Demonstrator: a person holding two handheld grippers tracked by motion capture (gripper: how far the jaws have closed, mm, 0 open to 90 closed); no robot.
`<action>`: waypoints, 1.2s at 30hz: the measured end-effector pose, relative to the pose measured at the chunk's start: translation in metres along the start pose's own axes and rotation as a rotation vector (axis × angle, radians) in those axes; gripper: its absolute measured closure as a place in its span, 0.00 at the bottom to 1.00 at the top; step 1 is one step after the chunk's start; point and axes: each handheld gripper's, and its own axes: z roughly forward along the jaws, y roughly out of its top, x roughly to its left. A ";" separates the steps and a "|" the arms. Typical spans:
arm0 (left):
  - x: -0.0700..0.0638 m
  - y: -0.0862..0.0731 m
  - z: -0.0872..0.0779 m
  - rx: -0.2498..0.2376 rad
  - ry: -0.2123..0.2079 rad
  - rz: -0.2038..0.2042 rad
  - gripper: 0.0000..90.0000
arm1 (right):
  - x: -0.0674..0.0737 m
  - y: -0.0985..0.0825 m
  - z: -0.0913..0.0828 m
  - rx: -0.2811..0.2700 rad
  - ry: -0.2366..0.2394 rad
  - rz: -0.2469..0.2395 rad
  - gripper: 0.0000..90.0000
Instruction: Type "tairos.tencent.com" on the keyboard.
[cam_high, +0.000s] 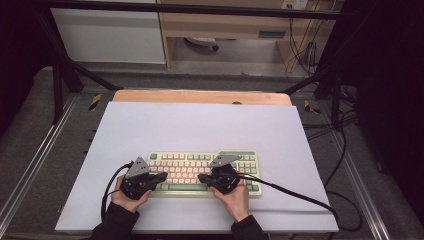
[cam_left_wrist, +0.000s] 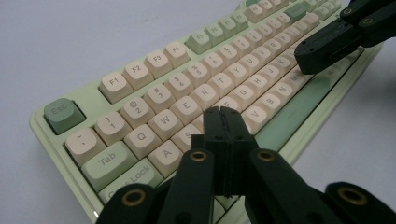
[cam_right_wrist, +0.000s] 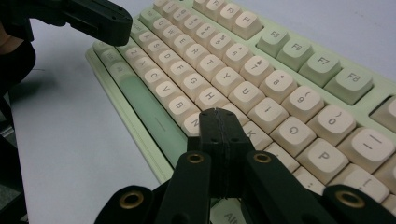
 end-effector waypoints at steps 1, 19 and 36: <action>0.000 0.000 0.000 0.000 -0.001 -0.001 1.00 | 0.000 0.000 0.000 -0.001 0.002 0.002 1.00; 0.000 0.000 0.000 0.002 -0.002 0.001 1.00 | 0.000 -0.005 0.008 0.017 0.001 -0.007 1.00; 0.001 0.002 -0.006 -0.012 -0.015 0.010 0.94 | -0.008 0.004 -0.027 -0.029 -0.039 -0.007 0.97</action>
